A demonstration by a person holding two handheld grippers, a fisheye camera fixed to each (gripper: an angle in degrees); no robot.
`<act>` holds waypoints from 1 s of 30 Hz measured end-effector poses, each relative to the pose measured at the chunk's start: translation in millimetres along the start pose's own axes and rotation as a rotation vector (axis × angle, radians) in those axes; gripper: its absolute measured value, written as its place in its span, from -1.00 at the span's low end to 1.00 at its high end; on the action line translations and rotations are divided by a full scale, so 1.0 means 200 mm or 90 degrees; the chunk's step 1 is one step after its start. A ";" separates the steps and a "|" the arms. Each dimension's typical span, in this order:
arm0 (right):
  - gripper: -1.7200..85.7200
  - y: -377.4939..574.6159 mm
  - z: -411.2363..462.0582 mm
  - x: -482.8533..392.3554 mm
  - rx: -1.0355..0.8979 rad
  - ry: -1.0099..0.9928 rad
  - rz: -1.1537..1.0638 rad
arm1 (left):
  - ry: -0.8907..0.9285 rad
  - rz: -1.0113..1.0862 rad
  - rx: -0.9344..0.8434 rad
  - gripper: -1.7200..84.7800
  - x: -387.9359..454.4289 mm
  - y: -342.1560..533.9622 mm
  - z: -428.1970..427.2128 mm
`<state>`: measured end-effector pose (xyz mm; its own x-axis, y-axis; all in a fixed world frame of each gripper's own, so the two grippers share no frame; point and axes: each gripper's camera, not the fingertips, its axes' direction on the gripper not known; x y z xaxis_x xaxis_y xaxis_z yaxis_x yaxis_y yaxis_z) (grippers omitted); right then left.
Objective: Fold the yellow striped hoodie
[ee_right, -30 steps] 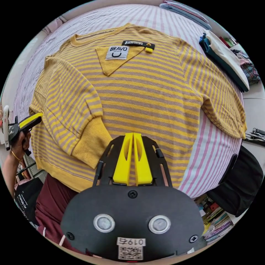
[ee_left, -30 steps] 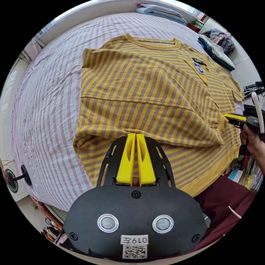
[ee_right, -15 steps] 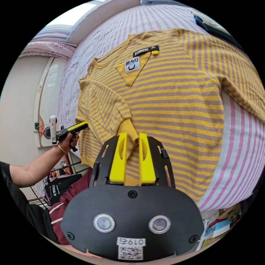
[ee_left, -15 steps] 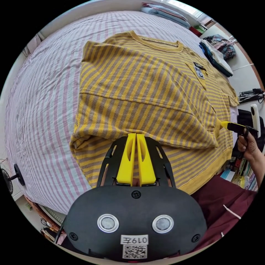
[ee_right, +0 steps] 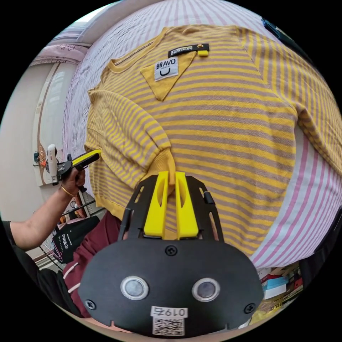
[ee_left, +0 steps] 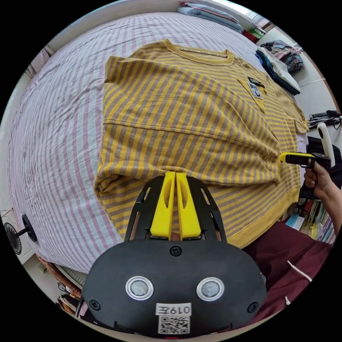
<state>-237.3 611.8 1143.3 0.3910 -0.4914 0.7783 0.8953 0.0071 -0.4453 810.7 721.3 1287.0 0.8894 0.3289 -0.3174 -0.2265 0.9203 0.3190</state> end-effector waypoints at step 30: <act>-0.92 -0.55 -0.63 -0.39 -0.002 -0.019 0.017 | 0.451 -0.716 0.270 -0.92 -1.37 0.41 0.26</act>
<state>-393.0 539.2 1074.8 0.4211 -0.4652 0.7786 0.8836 0.0167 -0.4680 568.4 694.8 1446.8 0.0956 -0.3824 -0.9190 0.7165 0.6674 -0.2032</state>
